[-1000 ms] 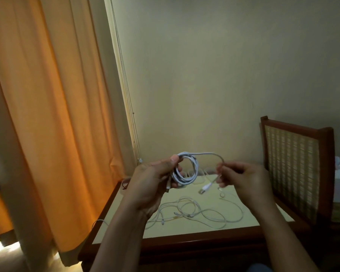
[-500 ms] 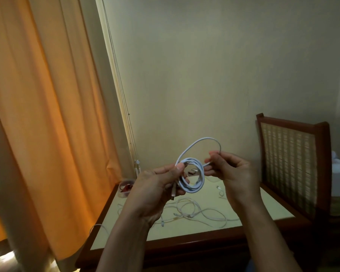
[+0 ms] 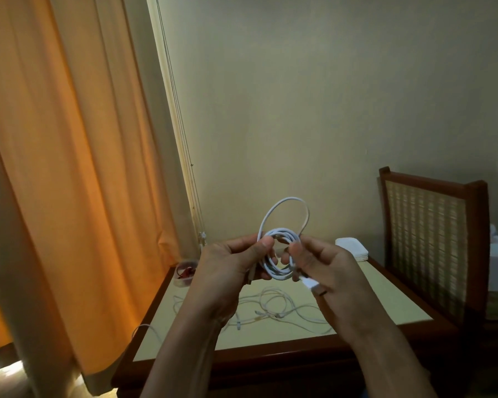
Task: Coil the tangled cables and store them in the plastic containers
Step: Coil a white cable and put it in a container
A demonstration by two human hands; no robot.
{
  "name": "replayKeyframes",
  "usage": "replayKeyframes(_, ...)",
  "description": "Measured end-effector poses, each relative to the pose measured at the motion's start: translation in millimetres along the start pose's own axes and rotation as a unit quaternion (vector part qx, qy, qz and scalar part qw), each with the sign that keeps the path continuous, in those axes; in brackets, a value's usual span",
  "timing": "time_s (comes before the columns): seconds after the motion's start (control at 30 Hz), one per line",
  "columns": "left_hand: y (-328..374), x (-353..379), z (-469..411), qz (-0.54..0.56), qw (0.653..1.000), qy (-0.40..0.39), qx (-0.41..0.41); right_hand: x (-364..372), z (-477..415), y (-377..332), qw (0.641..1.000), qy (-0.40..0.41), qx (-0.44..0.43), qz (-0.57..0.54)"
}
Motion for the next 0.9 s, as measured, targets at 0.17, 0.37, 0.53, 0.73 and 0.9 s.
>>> replayKeyframes(0.17, 6, -1, -1, -0.031, 0.998, 0.021, 0.04, -2, 10, -8, 0.962, 0.093, -0.021, 0.257)
replayKeyframes(0.37, 9, -5, -1, -0.039, 0.995, 0.053, 0.075, -20, 24, -23, 0.864, 0.211, -0.138, 0.436)
replayKeyframes(0.53, 4, -33, -5, -0.024, 0.991, 0.116, 0.069, -68, 32, -24, 0.816, 0.374, -0.176, 0.404)
replayKeyframes(0.73, -6, -29, -2, -0.031, 0.991, 0.112, 0.068, -79, 32, -13, 0.78, 0.415, -0.195, 0.425)
replayKeyframes(0.9, -14, -22, 2, 0.048, 0.995, 0.079, 0.027, -79, 23, 2, 0.8, 0.349, -0.189, 0.451)
Point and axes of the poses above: each hand's wrist, its own z-axis away from the middle knuckle, its own x-axis out of the palm, y = z × x, the point moved 7 cm from there along -z, towards the middle knuckle, and after that the axes turned 5 degrees about z, right-handed, at the moved point
